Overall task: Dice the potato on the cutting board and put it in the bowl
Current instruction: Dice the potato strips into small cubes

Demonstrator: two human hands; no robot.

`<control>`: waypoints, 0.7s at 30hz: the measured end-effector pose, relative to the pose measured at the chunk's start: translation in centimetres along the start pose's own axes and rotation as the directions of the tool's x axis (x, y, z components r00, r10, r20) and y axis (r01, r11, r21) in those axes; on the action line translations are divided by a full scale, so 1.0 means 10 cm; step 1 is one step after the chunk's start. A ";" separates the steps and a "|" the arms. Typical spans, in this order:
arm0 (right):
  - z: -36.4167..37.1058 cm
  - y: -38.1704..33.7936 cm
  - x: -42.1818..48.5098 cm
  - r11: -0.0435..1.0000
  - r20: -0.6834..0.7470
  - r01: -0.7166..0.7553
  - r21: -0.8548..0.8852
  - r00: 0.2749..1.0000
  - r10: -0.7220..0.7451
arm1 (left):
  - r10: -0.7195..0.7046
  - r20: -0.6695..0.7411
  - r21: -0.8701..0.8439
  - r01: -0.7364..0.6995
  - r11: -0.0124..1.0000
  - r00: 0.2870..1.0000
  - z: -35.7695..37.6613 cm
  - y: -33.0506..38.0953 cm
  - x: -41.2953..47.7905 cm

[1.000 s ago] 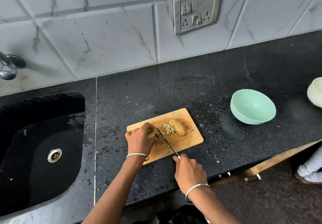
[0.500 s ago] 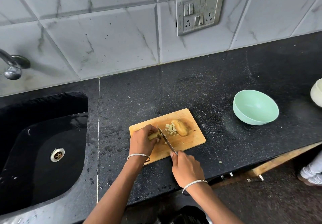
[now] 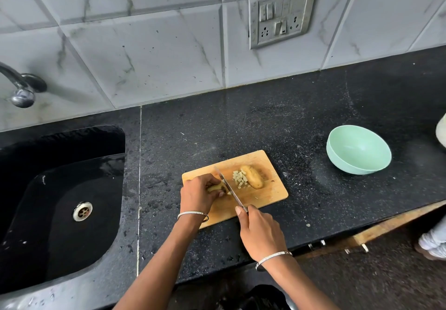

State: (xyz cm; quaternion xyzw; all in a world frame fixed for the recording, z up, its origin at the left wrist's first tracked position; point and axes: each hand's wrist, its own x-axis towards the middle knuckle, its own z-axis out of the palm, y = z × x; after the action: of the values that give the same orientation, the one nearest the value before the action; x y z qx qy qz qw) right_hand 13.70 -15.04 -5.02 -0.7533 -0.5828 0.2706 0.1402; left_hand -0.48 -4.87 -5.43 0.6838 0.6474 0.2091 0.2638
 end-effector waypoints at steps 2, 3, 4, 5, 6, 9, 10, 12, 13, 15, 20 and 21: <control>0.00 -0.03 -0.01 1.000 0.005 0.003 -0.005 1.000 -0.003 | 0.009 -0.014 0.000 -0.009 1.000 1.000 0.00 0.00 -0.02; -0.01 -0.04 -0.01 1.000 0.007 0.003 -0.011 1.000 -0.003 | 0.011 -0.019 0.001 -0.011 1.000 1.000 0.00 0.01 -0.03; -0.02 -0.05 -0.02 1.000 0.010 0.002 -0.019 1.000 -0.002 | 0.008 -0.023 -0.001 -0.008 1.000 1.000 0.00 0.01 -0.03; -0.02 -0.05 -0.02 1.000 0.013 -0.001 -0.027 1.000 0.001 | 0.003 -0.027 -0.004 -0.003 1.000 1.000 0.00 0.01 -0.03; -0.02 -0.05 -0.02 0.999 0.016 -0.004 -0.034 1.000 0.005 | -0.003 -0.031 -0.008 0.003 1.000 1.000 0.01 0.00 -0.03; -0.02 -0.06 -0.03 0.999 0.034 -0.013 -0.034 0.999 0.014 | -0.013 -0.028 -0.026 0.013 1.000 1.000 0.01 -0.01 -0.02; -0.02 -0.06 -0.03 1.000 0.041 -0.012 -0.027 0.999 0.013 | -0.016 -0.026 -0.030 0.015 0.999 1.000 0.01 -0.02 -0.01; -0.01 -0.07 -0.03 1.000 0.050 -0.009 -0.016 0.999 0.010 | -0.021 -0.027 -0.033 0.020 0.999 0.999 0.02 -0.02 0.00; -0.01 -0.07 -0.02 1.000 0.049 -0.007 -0.014 0.999 0.008 | -0.022 -0.030 -0.032 0.021 0.999 0.999 0.02 -0.03 0.01; -0.01 -0.08 -0.01 1.000 0.047 -0.004 -0.008 0.999 0.004 | -0.024 -0.031 -0.029 0.023 0.999 0.999 0.03 -0.03 0.01; -0.02 -0.09 0.00 1.000 0.046 0.002 -0.010 0.999 -0.001 | -0.032 -0.024 -0.008 0.032 0.999 0.999 0.04 -0.04 0.03; -0.03 -0.10 0.01 1.000 0.049 -0.002 -0.014 0.999 0.003 | -0.031 -0.024 0.002 0.031 1.000 0.999 0.03 -0.05 0.04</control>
State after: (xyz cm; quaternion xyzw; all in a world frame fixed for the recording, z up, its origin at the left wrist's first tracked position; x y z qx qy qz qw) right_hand 13.08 -14.67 -4.29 -0.7481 -0.5871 0.2851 0.1201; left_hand -0.61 -4.49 -6.00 0.6714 0.6613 0.2122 0.2587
